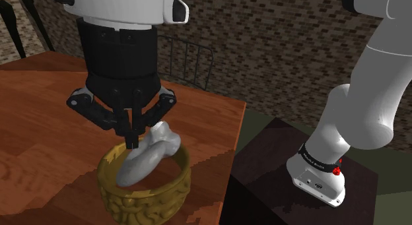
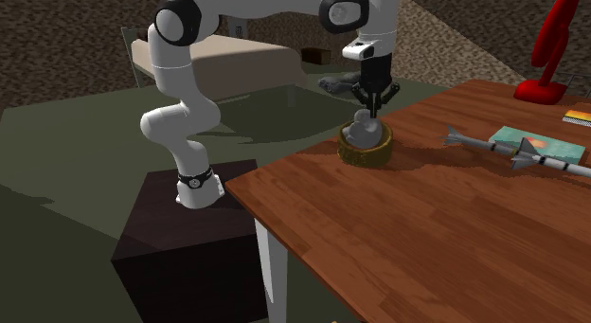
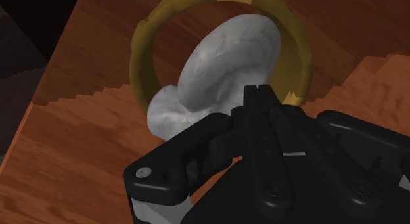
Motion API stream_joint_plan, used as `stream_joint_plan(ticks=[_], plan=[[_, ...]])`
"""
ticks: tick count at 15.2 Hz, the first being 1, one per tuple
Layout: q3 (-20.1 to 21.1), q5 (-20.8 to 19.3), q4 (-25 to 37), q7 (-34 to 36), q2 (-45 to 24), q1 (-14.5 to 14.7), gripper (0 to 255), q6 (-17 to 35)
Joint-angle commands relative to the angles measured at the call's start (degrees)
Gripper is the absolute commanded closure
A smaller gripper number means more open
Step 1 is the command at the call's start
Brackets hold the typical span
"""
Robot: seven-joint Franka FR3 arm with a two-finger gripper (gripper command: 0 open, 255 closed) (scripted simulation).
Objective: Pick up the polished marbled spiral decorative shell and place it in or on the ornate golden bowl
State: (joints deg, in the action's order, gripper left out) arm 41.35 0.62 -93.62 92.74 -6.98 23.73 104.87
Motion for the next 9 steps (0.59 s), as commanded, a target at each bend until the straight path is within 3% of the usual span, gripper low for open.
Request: stream_joint_plan(ticks=[1,4,5,7,9], plan=[[0.0,0.0,0.0,0.0,0.0,0.0,255,0.0],[0.0,0.0,0.0,0.0,0.0,0.0,255,0.0],[0.0,0.0,0.0,0.0,0.0,0.0,0,0.0],[-0.4,4.1,-16.9,2.2,15.7,-2.4,0,14.2],[-0.3,5.4,-31.0,7.6,28.9,-2.1,0,26.8]])
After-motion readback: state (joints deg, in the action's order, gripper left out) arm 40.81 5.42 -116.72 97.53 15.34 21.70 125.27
